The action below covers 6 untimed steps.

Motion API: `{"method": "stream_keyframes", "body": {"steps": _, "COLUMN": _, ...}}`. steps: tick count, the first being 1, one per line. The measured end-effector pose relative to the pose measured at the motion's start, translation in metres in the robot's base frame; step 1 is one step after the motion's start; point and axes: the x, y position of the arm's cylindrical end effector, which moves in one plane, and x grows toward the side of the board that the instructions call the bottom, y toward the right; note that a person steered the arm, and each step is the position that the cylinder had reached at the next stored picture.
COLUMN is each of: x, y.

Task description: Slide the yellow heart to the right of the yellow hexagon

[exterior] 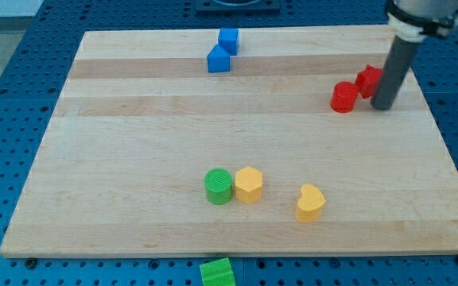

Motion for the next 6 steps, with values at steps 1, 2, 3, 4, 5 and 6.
{"method": "stream_keyframes", "body": {"steps": 1, "x": 0.067, "y": 0.000}}
{"method": "stream_keyframes", "body": {"steps": 2, "x": 0.107, "y": -0.017}}
{"method": "stream_keyframes", "body": {"steps": 3, "x": 0.157, "y": -0.036}}
{"method": "stream_keyframes", "body": {"steps": 4, "x": 0.196, "y": -0.069}}
{"method": "stream_keyframes", "body": {"steps": 5, "x": 0.178, "y": -0.113}}
{"method": "stream_keyframes", "body": {"steps": 6, "x": 0.159, "y": -0.115}}
